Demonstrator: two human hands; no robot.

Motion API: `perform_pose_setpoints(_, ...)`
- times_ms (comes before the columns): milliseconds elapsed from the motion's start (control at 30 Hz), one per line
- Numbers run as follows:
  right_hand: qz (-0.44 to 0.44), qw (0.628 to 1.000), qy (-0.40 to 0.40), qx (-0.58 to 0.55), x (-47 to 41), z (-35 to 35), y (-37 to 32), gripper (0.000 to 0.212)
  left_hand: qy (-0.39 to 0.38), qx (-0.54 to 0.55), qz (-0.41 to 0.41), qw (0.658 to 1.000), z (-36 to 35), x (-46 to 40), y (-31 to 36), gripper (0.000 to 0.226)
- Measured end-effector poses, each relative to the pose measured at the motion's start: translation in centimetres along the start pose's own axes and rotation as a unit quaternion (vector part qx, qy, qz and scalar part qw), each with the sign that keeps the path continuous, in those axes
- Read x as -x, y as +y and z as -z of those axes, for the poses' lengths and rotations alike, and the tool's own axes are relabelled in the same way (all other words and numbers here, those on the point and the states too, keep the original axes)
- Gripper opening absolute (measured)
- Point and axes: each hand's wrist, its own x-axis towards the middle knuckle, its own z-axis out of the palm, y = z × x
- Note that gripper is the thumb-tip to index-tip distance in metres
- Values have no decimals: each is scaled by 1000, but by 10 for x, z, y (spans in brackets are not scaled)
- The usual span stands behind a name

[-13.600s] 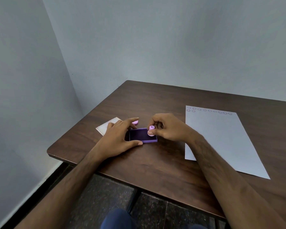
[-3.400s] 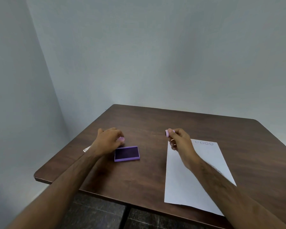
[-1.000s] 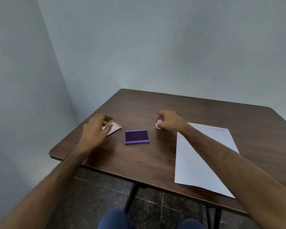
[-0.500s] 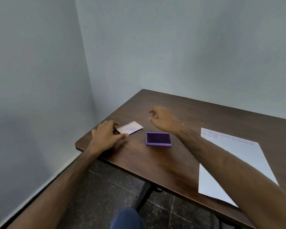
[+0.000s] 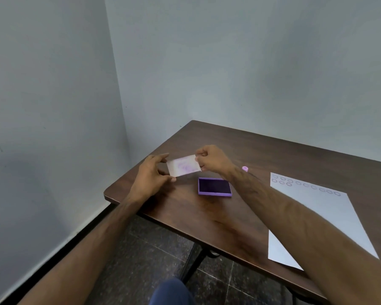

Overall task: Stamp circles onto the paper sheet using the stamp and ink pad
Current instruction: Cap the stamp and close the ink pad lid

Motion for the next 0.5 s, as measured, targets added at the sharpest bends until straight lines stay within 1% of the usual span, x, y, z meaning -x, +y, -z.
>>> perform_pose_setpoints(100,-17,999,25,-21,7,13,1,20,16,62,-14,998,-8,-3,17,76)
perform_pose_setpoints(167,-22,997,46,-59,14,27,4,20,31,93,-34,995,-10,-6,31,66)
perform_pose_setpoints(233,-24,993,57,-100,25,43,9,20,42,105,-53,992,-11,-8,45,53)
perform_pose_setpoints(300,-27,990,66,-123,34,56,15,21,47,108,-69,991,-13,-11,53,45)
perform_pose_setpoints(367,-19,990,69,-125,46,67,22,19,46,116,-77,989,-19,-13,61,44)
perform_pose_setpoints(433,-7,991,73,-109,55,71,30,16,29,150,-62,986,-27,-14,63,45)
perform_pose_setpoints(500,3,993,81,-88,64,76,37,11,6,184,-40,982,-36,-15,67,40)
